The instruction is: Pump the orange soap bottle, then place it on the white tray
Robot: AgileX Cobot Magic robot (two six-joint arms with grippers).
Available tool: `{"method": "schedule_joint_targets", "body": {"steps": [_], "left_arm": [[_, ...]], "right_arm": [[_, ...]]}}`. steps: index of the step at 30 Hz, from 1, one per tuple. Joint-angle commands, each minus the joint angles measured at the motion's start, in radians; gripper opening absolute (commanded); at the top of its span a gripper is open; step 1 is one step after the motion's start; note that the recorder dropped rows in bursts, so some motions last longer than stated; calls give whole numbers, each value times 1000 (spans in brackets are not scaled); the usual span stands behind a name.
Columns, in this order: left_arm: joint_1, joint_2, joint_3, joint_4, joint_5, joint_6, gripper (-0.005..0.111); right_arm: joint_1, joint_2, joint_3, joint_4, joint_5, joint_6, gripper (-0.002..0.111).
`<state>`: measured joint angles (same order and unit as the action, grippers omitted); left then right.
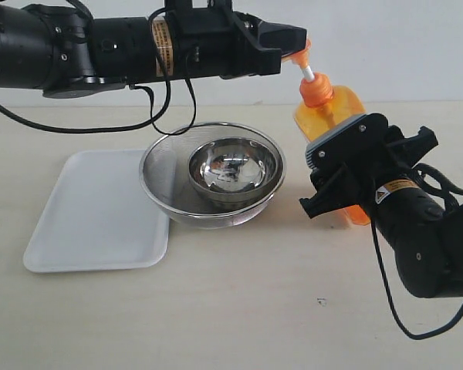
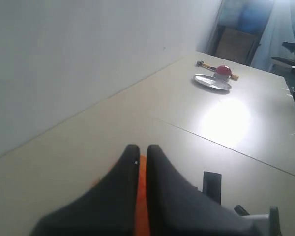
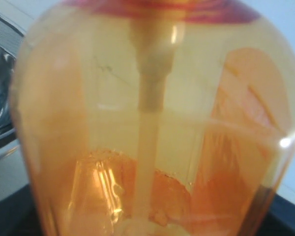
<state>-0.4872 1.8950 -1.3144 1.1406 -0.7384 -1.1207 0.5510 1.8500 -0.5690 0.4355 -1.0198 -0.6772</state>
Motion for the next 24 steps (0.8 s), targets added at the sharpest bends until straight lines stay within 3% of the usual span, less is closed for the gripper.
{"method": "schedule_joint_targets", "body": {"steps": [1, 24], "left_arm": [[-5, 49, 0, 60, 28, -30, 5], [-5, 82, 0, 90, -23, -54, 5]], "right_arm": [[-1, -6, -5, -22, 3, 6, 0], [-1, -6, -5, -34, 3, 15, 0]]}}
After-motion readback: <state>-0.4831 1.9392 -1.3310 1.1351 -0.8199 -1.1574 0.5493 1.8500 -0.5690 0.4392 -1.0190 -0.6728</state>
